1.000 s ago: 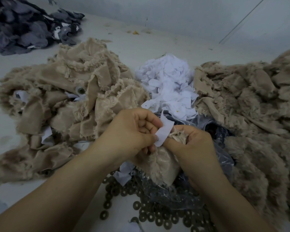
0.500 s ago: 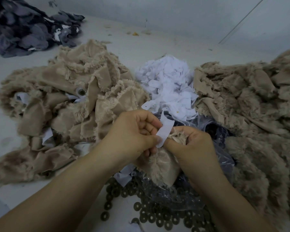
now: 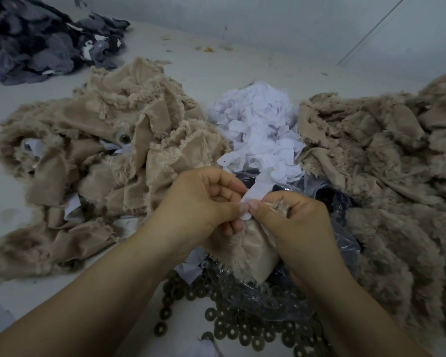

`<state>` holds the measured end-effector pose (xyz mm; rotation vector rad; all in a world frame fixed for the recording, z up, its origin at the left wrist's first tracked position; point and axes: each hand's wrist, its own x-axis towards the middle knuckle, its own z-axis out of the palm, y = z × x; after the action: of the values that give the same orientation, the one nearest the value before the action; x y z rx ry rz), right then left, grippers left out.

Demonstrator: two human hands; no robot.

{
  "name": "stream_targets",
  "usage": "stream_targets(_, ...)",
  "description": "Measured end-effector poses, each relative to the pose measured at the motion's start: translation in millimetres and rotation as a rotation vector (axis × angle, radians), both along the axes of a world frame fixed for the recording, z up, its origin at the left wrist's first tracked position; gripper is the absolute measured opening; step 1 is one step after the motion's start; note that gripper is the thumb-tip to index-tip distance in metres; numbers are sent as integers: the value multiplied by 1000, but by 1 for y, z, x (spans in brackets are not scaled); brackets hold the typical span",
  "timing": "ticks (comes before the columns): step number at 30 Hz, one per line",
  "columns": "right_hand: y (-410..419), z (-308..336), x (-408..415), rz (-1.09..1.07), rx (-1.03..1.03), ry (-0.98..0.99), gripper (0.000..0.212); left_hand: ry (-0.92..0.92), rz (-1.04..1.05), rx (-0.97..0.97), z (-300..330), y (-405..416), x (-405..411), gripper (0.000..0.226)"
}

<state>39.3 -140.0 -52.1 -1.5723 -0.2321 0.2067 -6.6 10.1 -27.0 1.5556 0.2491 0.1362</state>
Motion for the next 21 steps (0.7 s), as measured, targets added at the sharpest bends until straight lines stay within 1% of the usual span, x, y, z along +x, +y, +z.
stream_targets(4, 1, 0, 1, -34, -24, -33, 13, -17, 12, -5, -1, -1, -2, 21)
stream_targets(11, 1, -1, 0, -65, -36, -77, 13, -34, 57, -3, -2, -9, -5, 24)
stream_targets(16, 1, 0, -1, -69, -26, -101, 21, -17, 77, -18, -3, -9, -6, 27)
stream_targets(18, 1, 0, -2, -67, -23, -96, 23, -16, 81, 25, -4, -9, -6, 29)
stream_targets(21, 1, -1, -2, -66, -33, -83, 15, -16, 78, 93, -3, -11, -6, 31)
